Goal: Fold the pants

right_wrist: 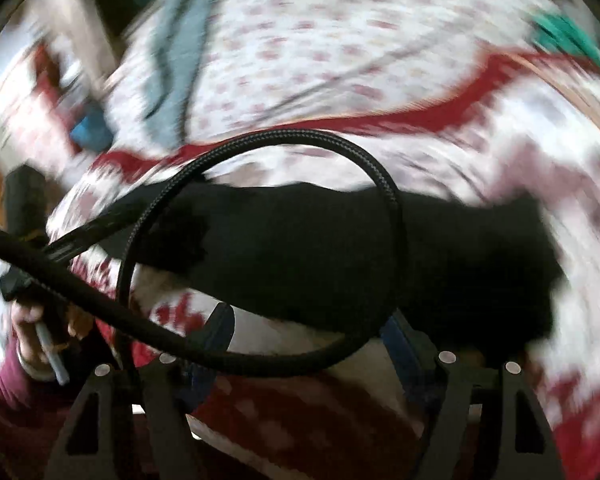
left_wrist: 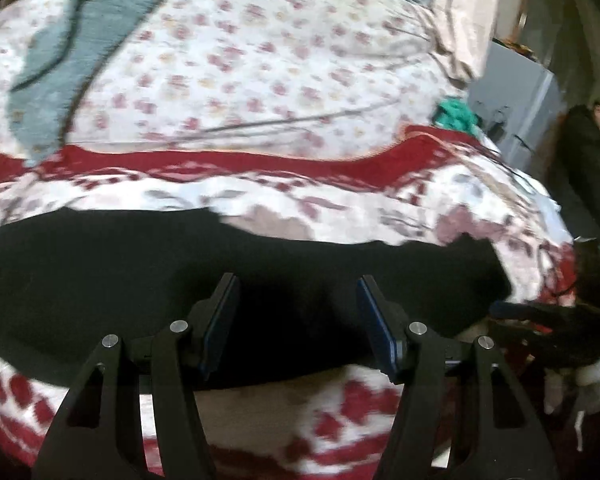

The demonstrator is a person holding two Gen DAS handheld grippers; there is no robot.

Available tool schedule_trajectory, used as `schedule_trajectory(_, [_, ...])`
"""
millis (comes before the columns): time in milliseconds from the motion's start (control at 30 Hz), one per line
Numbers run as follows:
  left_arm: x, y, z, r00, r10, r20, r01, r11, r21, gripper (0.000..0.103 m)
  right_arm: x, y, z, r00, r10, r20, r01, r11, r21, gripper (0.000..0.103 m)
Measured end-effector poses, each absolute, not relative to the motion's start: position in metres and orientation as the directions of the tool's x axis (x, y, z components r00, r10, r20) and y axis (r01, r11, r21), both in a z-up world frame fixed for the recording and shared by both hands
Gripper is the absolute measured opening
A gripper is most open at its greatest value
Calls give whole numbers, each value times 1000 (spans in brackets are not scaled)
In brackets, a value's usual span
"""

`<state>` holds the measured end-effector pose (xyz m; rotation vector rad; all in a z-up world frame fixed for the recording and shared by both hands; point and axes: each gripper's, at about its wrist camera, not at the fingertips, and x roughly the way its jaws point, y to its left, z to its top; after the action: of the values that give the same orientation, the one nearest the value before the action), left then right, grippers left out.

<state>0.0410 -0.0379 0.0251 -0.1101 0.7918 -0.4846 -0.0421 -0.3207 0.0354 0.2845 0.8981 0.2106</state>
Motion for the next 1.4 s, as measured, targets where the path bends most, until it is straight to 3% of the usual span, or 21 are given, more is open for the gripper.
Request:
schedule_trajectory(167, [58,-85,25,485,-534,-693,494,821,-287,60,-68,-373,22,623,266,-736,149,883,445,74])
schedule_trajectory(333, [72,-144,16,377,-578,-723,599,748,-285,60,-70,-386,14,640,238,-730,189,873,450,71])
schedule_trajectory(667, [115,-204,-1,280,-535,-797,694,686,-217,61,-36,-404,15,736,305,-604,94,838,537,69])
schedule_trajectory(833, [133,-226,-8,182,-513,-839,728,644,-236,60,-36,-427,11,771,354,-529,103,750,653,48])
schedule_trajectory(1267, [143,-288,-29,12,-450,-893,894,404,-192,61,-41,-433,11,789,412,-455,63,684,727,49])
schedule_trajectory(1400, [150,-293,-34,-36,-464,-885,895,379,-235,61,-39,-434,10,784,434,-444,41,678,734,46])
